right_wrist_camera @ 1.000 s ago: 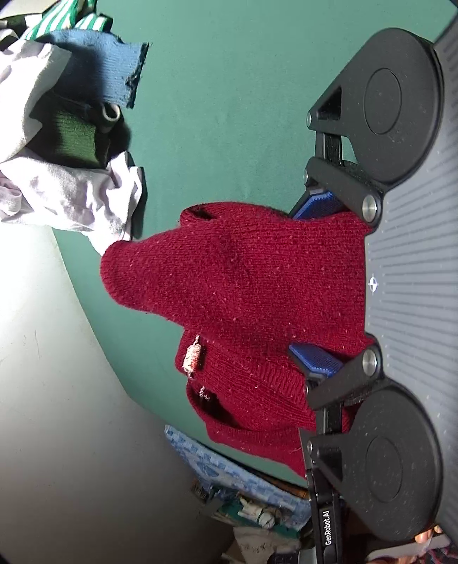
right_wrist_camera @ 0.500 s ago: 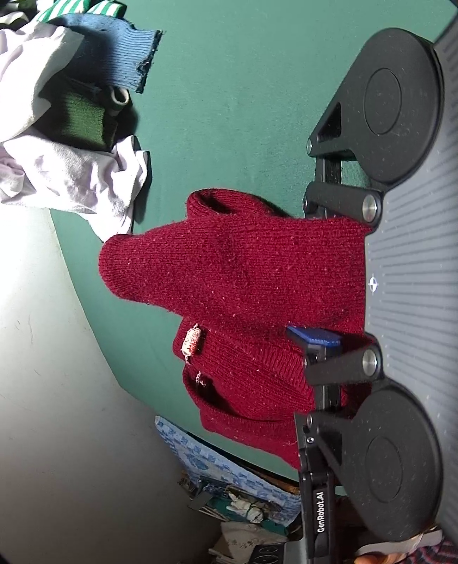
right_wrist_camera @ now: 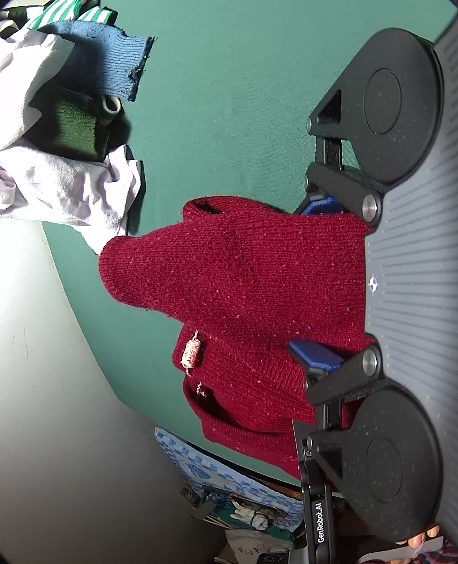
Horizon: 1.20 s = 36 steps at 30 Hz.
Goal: Fold clothes
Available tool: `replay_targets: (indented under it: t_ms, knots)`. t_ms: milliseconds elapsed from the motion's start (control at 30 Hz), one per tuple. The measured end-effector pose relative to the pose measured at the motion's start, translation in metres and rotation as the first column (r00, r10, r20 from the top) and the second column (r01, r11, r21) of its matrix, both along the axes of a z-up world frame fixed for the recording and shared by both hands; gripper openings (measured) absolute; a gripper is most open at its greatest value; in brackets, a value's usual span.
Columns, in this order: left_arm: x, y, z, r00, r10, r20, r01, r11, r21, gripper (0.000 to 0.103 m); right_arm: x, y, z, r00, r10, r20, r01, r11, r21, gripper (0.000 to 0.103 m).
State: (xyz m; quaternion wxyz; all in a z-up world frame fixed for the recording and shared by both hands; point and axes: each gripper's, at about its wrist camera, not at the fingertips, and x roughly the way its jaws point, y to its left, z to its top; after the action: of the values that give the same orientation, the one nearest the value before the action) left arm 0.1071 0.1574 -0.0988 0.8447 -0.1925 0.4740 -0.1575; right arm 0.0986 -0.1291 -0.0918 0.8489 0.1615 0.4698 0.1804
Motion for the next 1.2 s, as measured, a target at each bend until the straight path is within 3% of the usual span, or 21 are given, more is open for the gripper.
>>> replay_targets:
  t_ms: [200, 333, 400, 500, 700, 967, 1033, 1200]
  knots:
    - [0.005, 0.001, -0.003, 1.000, -0.009, -0.010, 0.009, 1.000, -0.007, 0.081, 0.006, -0.003, -0.003, 1.000, 0.007, -0.024, -0.006, 1.000, 0.020, 0.080]
    - [0.008, -0.004, -0.002, 1.000, -0.016, -0.007, 0.016, 1.000, 0.011, 0.077, 0.010, -0.003, 0.000, 0.999, 0.030, -0.032, -0.028, 0.999, 0.037, 0.064]
    - [0.012, -0.001, -0.003, 1.000, -0.013, -0.028, 0.012, 1.000, -0.017, 0.078, 0.011, -0.002, 0.002, 0.999, 0.034, -0.034, -0.033, 0.999, 0.036, 0.063]
    - [0.018, 0.009, -0.006, 0.998, -0.001, -0.060, -0.004, 0.997, -0.080, 0.083, 0.014, -0.007, 0.002, 0.998, 0.019, -0.061, -0.015, 0.998, 0.061, 0.069]
    - [0.022, 0.013, -0.004, 0.998, -0.006, -0.060, 0.000, 0.996, -0.085, 0.089, 0.016, -0.016, 0.006, 0.996, -0.004, -0.085, 0.012, 0.995, 0.095, 0.077]
    - [0.026, 0.004, -0.003, 0.999, -0.002, -0.054, 0.001, 1.000, -0.021, 0.089, 0.021, -0.013, 0.004, 0.996, 0.020, -0.090, -0.012, 0.996, 0.085, 0.077]
    - [0.026, 0.002, -0.002, 0.999, 0.008, -0.054, -0.009, 1.000, -0.006, 0.089, 0.022, -0.010, 0.005, 0.996, 0.040, -0.079, -0.035, 0.997, 0.063, 0.071]
    - [0.023, -0.012, 0.004, 0.998, 0.040, -0.038, -0.036, 0.995, 0.092, 0.086, 0.023, 0.001, 0.013, 0.996, 0.059, -0.062, -0.061, 0.998, -0.031, 0.068]
